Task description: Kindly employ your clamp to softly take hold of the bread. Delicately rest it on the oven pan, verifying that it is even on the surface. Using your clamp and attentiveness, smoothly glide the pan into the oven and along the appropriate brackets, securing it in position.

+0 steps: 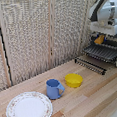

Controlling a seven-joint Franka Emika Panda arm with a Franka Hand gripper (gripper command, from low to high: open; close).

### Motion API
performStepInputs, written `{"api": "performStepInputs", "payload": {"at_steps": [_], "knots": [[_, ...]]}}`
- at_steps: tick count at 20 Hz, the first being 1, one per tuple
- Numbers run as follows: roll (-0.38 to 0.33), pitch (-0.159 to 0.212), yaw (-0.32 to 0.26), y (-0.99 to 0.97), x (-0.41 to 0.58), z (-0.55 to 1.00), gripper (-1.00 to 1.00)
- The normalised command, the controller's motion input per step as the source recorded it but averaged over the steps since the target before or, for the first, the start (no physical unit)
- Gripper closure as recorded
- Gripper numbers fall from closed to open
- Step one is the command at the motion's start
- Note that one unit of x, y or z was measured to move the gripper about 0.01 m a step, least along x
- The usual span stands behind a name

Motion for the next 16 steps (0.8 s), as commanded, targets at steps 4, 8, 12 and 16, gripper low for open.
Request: {"api": "performStepInputs", "payload": {"at_steps": [4, 8, 12, 16], "knots": [[0.006, -0.001, 0.018, -0.15, 0.006, -0.08, 1.0], [0.002, 0.0, 0.022, -0.07, 0.0, -0.07, 1.0], [0.007, 0.0, 0.001, -0.29, 0.195, -0.04, 1.0], [0.027, 0.0, 0.015, -0.41, 0.281, 0.0, 1.0]]}}
